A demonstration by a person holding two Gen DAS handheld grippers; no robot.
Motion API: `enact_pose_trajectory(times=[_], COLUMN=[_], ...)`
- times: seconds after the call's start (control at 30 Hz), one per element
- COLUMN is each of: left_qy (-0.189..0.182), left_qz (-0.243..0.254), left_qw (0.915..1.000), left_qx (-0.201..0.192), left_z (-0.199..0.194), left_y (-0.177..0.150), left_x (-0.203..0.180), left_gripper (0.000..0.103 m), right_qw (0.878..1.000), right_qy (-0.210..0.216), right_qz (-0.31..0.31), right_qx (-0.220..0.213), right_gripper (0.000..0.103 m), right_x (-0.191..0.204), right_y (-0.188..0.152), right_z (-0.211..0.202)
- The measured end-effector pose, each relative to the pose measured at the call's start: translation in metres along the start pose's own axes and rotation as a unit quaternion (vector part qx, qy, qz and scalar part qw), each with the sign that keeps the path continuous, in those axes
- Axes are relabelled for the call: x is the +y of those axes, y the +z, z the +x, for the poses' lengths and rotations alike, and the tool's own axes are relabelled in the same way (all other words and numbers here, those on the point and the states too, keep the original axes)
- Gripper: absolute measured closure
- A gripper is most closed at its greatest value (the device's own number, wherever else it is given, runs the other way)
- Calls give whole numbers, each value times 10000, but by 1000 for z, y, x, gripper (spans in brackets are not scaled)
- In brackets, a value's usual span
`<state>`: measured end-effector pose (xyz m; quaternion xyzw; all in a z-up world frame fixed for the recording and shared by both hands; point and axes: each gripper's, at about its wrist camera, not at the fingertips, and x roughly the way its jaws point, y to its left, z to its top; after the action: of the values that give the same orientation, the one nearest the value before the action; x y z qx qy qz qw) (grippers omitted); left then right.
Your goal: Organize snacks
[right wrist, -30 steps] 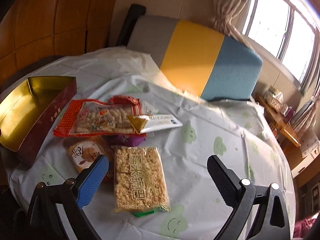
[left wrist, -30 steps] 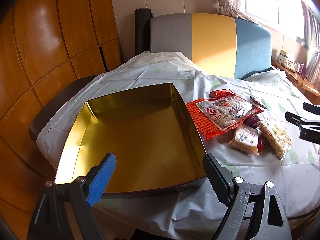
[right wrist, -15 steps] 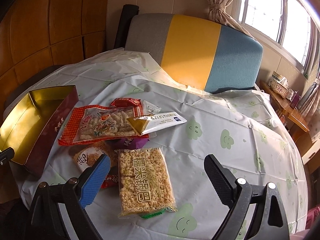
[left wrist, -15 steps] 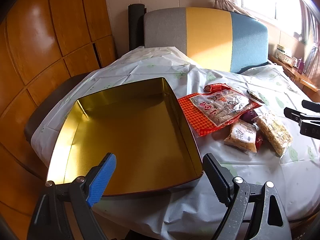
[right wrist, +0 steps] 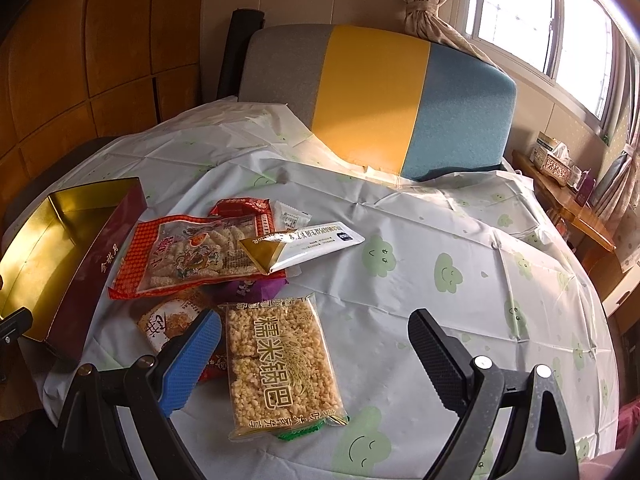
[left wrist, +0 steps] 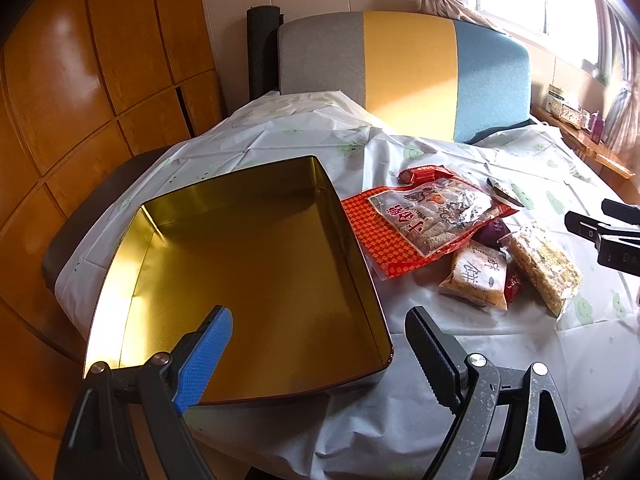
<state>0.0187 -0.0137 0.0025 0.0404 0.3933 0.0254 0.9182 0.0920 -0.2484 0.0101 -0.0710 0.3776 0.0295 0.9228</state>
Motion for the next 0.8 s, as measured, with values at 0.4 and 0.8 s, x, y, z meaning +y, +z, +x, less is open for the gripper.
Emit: enact_pose_trajectory(times=[0.4, 0.8], left_qy=[-758, -1015], left_qz=[666, 2603], left_qw=[9944, 9598], left_qx=[324, 287], left_z=[32, 80], left_y=[38, 69], left_x=[-24, -116], left_gripper=[49, 43], right_qw=[9995, 9957], right_qy=[-40, 0], right_qz=[291, 923], right_qx=[119, 71], right_gripper=[7, 7], right_x=[-11, -37], right_y=[2, 7], right_z=[7, 2])
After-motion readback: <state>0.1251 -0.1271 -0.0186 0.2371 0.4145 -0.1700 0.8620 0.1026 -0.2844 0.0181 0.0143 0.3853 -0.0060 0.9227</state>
